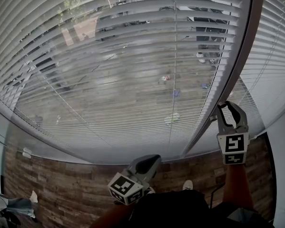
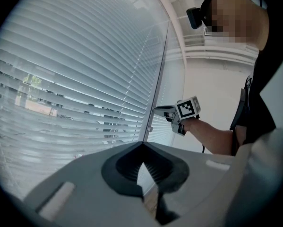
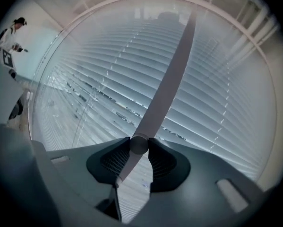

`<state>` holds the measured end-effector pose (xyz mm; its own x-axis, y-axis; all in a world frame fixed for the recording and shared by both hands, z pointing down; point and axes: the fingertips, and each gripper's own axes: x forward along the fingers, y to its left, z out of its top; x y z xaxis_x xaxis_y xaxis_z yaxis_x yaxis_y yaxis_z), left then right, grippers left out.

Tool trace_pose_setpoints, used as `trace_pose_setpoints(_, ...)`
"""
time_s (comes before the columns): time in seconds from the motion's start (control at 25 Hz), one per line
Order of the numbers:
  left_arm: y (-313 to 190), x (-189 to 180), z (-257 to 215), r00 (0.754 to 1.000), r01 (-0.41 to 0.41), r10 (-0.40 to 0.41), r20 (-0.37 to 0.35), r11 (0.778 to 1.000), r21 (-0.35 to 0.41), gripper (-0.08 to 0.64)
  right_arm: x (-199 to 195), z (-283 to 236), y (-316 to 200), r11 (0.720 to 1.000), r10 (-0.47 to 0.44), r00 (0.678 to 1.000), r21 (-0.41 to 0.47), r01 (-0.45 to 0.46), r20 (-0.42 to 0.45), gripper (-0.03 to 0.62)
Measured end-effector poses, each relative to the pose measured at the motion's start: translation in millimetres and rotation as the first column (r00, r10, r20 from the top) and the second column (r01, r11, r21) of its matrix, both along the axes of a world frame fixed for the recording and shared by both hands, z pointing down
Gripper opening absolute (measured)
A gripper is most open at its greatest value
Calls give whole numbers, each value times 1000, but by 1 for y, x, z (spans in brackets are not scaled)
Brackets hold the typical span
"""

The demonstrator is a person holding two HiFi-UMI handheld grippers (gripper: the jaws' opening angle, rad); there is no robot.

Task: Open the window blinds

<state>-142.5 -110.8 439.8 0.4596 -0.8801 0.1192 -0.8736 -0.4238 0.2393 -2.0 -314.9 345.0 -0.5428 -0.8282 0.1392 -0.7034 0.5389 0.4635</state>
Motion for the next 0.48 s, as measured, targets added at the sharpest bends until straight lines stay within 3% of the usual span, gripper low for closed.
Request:
trace_pose_setpoints(0.24, -3, 0, 3, 1000, -1, 1, 8, 1000, 5, 0, -4, 3, -2, 997, 11, 997, 71, -5, -79, 147)
trace_pose_setpoints(0.48, -4, 1, 3, 1000, -5, 5, -3, 1000, 9, 0, -1, 7, -1, 988, 56, 974, 151, -23, -220, 147)
